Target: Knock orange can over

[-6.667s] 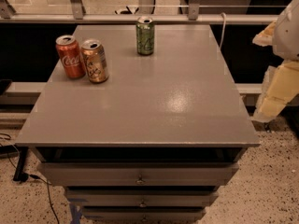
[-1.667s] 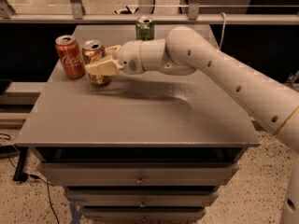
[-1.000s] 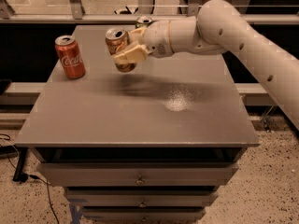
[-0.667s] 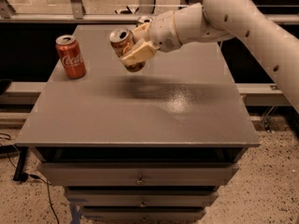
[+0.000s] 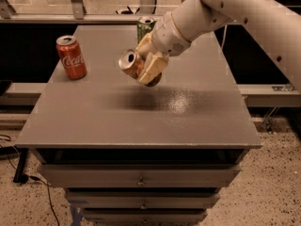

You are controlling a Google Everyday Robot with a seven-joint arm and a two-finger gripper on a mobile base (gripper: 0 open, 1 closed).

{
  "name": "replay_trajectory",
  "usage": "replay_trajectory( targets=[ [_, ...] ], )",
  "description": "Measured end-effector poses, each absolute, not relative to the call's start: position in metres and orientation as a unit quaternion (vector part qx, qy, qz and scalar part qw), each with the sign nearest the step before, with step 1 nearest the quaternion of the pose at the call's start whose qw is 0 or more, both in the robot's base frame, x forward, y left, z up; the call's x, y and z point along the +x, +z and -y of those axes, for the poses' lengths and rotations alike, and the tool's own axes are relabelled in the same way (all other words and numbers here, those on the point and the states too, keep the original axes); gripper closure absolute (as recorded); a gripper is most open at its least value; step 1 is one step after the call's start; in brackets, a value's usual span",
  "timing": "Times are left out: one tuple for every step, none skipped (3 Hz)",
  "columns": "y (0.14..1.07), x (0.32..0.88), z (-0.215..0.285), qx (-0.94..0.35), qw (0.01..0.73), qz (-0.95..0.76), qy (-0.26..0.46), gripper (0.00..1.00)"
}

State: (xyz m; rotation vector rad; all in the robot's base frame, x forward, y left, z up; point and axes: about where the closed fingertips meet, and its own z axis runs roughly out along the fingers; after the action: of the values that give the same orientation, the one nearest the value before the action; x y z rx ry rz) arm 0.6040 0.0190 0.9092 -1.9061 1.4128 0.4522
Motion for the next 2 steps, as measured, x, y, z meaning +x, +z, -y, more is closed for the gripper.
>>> replay_trajectory(
  targets=[
    [0.899,0.589,-0.015,-0.79,0.303,-0.518,0.124,1.0],
    [0.884,0.574,-0.022,-0.832,0.258,-0.484,0.083,1.0]
  ],
)
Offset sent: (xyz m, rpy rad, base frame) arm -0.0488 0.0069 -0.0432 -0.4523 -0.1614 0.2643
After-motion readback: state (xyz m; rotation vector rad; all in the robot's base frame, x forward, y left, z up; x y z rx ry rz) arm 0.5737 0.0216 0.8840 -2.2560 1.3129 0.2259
